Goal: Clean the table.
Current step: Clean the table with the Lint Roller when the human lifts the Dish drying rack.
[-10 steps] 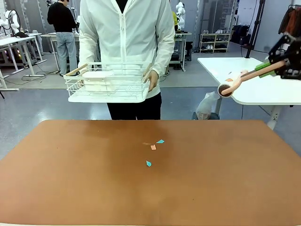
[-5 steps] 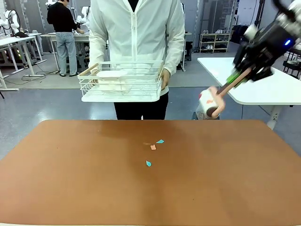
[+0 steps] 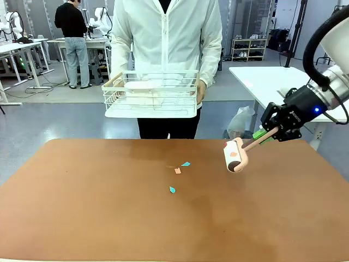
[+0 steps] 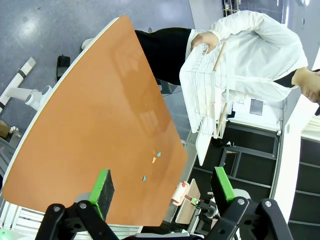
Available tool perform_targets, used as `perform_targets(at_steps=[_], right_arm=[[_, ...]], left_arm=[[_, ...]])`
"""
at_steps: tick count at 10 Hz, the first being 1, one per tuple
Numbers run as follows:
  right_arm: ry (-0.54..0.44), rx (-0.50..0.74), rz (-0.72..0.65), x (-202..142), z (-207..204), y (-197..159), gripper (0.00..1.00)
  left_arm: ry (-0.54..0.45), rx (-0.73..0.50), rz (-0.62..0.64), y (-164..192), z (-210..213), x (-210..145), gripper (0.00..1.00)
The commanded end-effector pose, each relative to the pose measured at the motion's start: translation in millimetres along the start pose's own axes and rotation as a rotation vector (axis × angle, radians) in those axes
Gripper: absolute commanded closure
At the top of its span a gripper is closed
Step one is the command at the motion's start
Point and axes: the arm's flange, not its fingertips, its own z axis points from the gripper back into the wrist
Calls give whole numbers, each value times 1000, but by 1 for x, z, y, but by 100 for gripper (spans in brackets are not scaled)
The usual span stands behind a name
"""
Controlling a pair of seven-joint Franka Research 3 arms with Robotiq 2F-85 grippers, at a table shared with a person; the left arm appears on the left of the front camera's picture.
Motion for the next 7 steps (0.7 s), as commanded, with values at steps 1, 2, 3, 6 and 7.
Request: perform_targets(at_steps=[1, 2, 3, 6, 7], right_arm=[[50, -22, -8, 7, -4, -1, 79], [50, -22, -8, 7, -4, -1, 79], [50, -22, -8, 7, -4, -1, 79], [77, 41, 38, 1, -19, -19, 79], [87, 39, 39, 10, -44, -23, 79]], left_arm=[[3, -23, -14, 1, 4, 2, 0], [3, -23, -14, 1, 4, 2, 0], [3, -23, -14, 1, 4, 2, 0], [3, -23, -14, 1, 4, 2, 0], [3, -23, -14, 1, 4, 2, 0]])
